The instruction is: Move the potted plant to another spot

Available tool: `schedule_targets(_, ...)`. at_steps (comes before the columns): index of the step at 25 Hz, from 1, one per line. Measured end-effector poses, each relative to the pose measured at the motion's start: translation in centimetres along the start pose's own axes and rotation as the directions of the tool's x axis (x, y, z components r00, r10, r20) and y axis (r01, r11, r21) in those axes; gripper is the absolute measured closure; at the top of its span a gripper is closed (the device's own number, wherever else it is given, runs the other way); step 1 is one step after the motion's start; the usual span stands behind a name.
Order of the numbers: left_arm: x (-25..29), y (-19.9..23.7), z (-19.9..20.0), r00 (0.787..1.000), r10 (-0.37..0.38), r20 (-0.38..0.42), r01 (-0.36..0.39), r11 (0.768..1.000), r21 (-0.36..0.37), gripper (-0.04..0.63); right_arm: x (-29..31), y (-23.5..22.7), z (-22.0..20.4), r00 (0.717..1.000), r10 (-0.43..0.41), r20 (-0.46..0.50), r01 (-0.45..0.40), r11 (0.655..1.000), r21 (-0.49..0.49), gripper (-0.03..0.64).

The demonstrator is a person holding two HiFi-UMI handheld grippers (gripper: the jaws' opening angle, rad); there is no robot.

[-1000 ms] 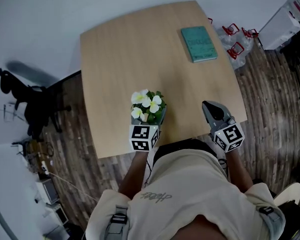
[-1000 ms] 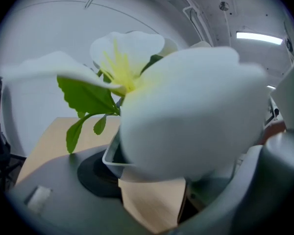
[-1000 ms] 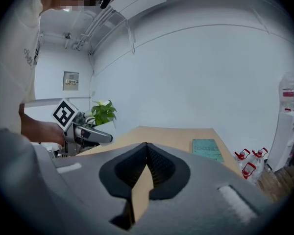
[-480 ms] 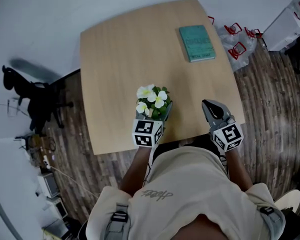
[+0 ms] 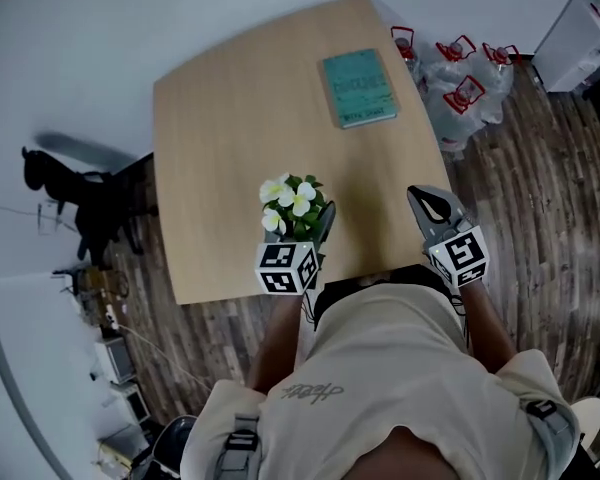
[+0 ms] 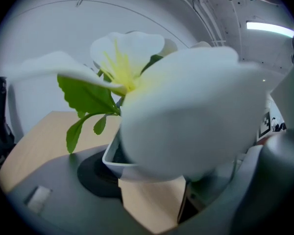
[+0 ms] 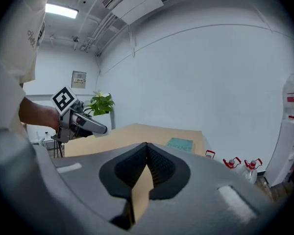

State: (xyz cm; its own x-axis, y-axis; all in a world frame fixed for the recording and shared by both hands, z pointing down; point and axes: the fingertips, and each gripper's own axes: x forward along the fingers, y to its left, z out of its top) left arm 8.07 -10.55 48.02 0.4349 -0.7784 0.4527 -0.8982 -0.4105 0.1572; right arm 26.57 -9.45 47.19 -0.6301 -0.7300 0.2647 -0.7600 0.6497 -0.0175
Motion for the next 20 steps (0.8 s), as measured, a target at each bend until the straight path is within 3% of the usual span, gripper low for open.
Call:
schedule_targets(9, 6.0, -6.3, -0.4, 1.0, 0.005, -0.025, -0.005, 1.0, 0.003, 0.236, -3.2, -6.9, -3.5, 0.999, -0.014, -0.044, 0.011, 0.998, -0.06, 0.614)
schedule_targets(15, 9.4, -8.0, -1.2, 0.998, -0.038, -0.056, 0.04, 0.999, 0.031, 0.236, -3.5, -9.3, -5.0, 0.998, -0.01, -0.055, 0.01, 1.0, -0.002, 0.614)
schedule_targets(20, 13.7, -8.3, -2.5, 0.999, -0.026, -0.029, 0.027, 0.999, 0.023, 0.236, -3.4, -10.7, -6.5, 0.997, 0.0, -0.083, 0.001, 1.0, 0.016, 0.614)
